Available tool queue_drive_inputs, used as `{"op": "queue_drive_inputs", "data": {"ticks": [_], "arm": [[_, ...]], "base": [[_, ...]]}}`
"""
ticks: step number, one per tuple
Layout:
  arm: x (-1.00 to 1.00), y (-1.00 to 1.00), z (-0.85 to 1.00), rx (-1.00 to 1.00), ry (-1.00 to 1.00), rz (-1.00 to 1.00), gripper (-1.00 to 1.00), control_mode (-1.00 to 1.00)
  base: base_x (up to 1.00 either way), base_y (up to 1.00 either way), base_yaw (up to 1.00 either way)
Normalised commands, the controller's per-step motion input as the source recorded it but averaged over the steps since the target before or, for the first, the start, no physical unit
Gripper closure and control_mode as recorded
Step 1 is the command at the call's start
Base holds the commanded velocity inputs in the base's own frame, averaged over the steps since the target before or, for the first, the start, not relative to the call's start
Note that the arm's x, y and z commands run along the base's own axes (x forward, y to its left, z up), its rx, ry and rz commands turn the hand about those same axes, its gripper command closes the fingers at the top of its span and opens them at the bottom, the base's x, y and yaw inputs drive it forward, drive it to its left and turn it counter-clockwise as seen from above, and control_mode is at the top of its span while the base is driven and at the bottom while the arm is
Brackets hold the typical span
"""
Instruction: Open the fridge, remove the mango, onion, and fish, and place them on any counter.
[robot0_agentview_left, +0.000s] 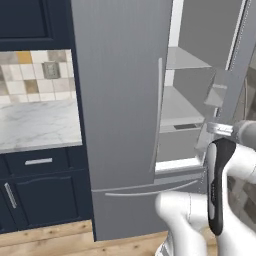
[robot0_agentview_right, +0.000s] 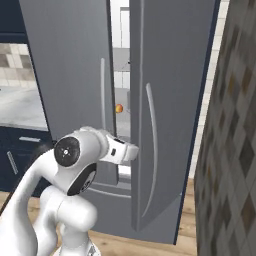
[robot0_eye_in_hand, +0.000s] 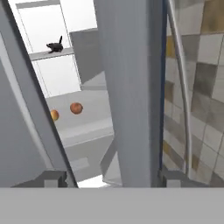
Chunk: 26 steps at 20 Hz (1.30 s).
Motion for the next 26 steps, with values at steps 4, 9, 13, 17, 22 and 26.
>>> {"op": "queue_drive_inputs", "data": {"ticks": [4,9,13,17,22,26], "arm": [[-0.64,1.0,0.24,-0.19,0.05,0.07,-1.0,-1.0],[0.44,0.83,0.13,-0.16,0.04,0.01,-1.0,-1.0],[1.0,0.29,0.03,-0.14,0.0,0.0,-1.0,-1.0],[1.0,0.06,0.2,-0.11,0.0,0.0,-1.0,-1.0],[0.82,-0.31,0.28,-0.1,0.0,-0.01,-1.0,-1.0],[0.6,-0.47,0.07,-0.12,0.01,-0.05,-1.0,-1.0]], "base": [[0.0,0.0,0.0],[0.0,0.0,0.0],[0.0,0.0,0.0],[0.0,0.0,0.0],[0.0,0.0,0.0],[0.0,0.0,0.0]]}}
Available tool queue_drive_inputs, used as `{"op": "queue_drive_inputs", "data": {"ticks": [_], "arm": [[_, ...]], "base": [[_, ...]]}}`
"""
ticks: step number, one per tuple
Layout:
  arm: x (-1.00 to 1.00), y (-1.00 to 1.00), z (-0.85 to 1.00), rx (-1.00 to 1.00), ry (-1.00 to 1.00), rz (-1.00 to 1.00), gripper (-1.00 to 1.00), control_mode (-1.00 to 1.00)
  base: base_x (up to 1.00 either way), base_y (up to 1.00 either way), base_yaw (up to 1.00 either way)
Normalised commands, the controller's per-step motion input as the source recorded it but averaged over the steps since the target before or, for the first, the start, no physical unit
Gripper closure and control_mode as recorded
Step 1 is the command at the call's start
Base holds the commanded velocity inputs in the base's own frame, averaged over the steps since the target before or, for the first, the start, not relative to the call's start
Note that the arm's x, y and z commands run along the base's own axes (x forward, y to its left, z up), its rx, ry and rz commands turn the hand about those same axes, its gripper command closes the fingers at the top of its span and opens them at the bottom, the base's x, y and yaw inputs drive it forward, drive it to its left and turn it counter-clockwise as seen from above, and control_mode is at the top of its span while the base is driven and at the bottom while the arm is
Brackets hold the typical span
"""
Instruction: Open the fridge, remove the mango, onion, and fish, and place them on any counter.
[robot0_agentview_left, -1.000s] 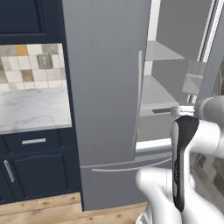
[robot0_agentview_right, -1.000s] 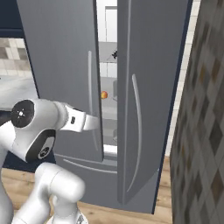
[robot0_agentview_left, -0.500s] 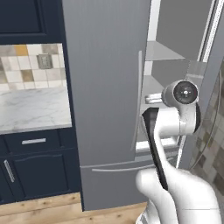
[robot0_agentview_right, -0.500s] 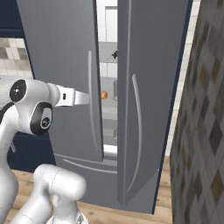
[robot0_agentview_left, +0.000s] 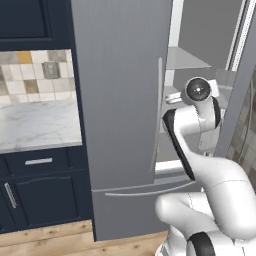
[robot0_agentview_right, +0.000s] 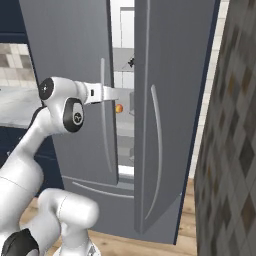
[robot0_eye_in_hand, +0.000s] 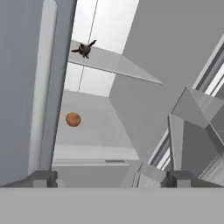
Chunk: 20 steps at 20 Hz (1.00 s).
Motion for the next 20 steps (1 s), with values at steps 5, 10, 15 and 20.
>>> {"op": "queue_drive_inputs", "data": {"ticks": [5,10,15,20], "arm": [[0.08,-0.65,0.0,-0.16,0.01,-0.11,-1.0,-1.0],[-0.18,-0.92,-0.04,-0.12,0.06,-0.16,-1.0,-1.0],[-0.55,-1.0,-0.05,-0.05,0.04,-0.18,-1.0,-1.0],[-0.88,-1.0,-0.07,0.0,0.0,-0.19,-1.0,-1.0]], "base": [[0.0,0.0,0.0],[0.0,0.0,0.0],[0.0,0.0,0.0],[0.0,0.0,0.0]]}}
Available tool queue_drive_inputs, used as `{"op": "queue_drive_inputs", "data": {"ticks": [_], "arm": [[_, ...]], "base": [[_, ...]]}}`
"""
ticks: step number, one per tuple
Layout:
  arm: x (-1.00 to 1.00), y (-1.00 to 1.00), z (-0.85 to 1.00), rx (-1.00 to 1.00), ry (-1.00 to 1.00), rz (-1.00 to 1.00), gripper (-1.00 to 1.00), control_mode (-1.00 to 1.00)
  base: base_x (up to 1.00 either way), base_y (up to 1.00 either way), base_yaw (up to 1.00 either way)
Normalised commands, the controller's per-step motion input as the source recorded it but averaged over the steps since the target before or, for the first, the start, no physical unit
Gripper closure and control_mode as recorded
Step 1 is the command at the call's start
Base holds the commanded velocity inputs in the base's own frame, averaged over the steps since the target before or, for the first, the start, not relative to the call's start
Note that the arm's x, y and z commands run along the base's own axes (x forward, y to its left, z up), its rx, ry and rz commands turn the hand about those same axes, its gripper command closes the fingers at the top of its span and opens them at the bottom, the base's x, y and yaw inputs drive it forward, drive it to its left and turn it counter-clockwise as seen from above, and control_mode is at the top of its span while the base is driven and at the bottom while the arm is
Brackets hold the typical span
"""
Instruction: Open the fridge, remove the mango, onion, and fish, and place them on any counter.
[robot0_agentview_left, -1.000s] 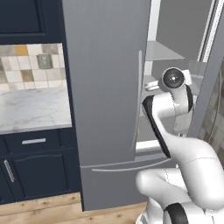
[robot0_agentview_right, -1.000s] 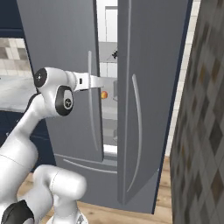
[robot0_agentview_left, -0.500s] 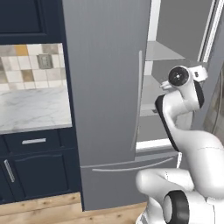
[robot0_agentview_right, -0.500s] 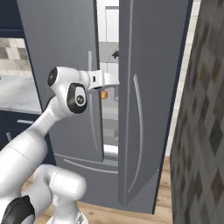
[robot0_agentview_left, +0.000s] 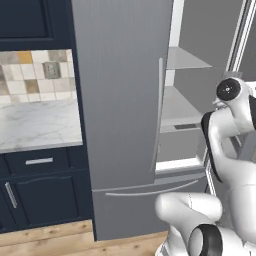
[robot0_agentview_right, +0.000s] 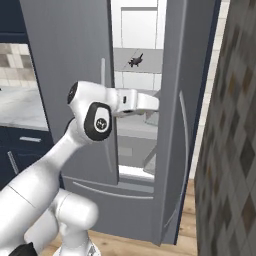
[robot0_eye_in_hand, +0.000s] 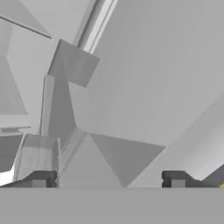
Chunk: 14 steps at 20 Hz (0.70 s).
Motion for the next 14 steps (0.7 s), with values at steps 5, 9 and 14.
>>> {"op": "queue_drive_inputs", "data": {"ticks": [5,9,14], "arm": [[-0.73,-0.55,0.08,0.0,-0.07,-0.04,-1.0,-1.0],[-0.77,-0.16,0.29,0.0,-0.12,0.0,-1.0,-1.0],[-1.0,0.95,0.59,0.02,0.06,0.12,-1.0,-1.0]], "base": [[0.0,0.0,0.0],[0.0,0.0,0.0],[0.0,0.0,0.0]]}}
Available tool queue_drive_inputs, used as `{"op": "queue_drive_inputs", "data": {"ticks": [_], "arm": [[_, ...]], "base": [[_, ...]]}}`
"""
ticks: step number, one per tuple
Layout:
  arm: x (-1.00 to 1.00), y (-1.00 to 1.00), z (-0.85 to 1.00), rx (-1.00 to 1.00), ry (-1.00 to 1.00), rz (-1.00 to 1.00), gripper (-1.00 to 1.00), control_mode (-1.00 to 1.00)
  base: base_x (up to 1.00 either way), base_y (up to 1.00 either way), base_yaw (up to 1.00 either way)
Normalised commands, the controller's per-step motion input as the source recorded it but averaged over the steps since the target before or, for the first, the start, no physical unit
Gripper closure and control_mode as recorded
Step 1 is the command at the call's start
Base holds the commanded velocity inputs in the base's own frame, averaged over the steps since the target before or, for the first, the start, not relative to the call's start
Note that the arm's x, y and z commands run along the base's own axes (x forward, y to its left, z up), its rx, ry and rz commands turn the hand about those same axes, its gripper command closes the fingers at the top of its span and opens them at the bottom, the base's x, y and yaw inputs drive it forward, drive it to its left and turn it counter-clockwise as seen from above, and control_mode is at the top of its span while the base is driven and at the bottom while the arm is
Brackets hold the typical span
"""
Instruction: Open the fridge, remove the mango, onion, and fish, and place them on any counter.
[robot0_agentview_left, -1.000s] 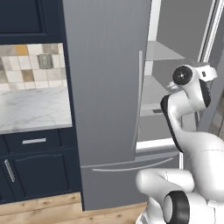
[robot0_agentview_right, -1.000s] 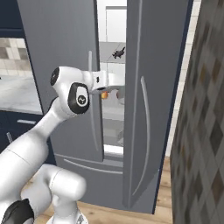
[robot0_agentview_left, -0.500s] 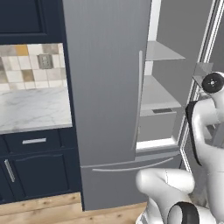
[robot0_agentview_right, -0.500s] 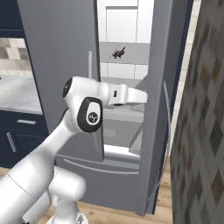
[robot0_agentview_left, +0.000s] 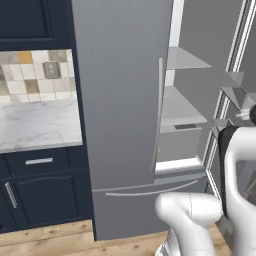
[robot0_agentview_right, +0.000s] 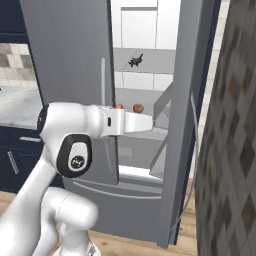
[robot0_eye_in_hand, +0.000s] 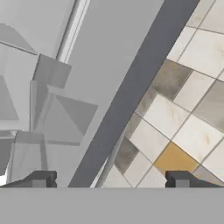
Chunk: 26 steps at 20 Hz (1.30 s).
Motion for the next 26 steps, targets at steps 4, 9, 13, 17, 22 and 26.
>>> {"op": "queue_drive_inputs", "data": {"ticks": [4,9,13,17,22,26], "arm": [[-0.98,1.0,0.69,0.18,0.28,0.16,-1.0,-1.0],[-0.92,1.0,0.53,0.26,0.33,0.17,-1.0,-1.0],[-0.78,1.0,0.09,0.27,0.2,0.17,-1.0,-1.0],[0.21,1.0,-0.45,0.36,-0.06,0.15,-1.0,-1.0],[0.99,0.93,-0.42,0.22,-0.21,0.08,-1.0,-1.0],[1.0,0.61,-0.23,0.05,-0.23,0.01,-1.0,-1.0]], "base": [[0.0,0.0,0.0],[0.0,0.0,0.0],[0.0,0.0,0.0],[0.0,0.0,0.0],[0.0,0.0,0.0],[0.0,0.0,0.0]]}}
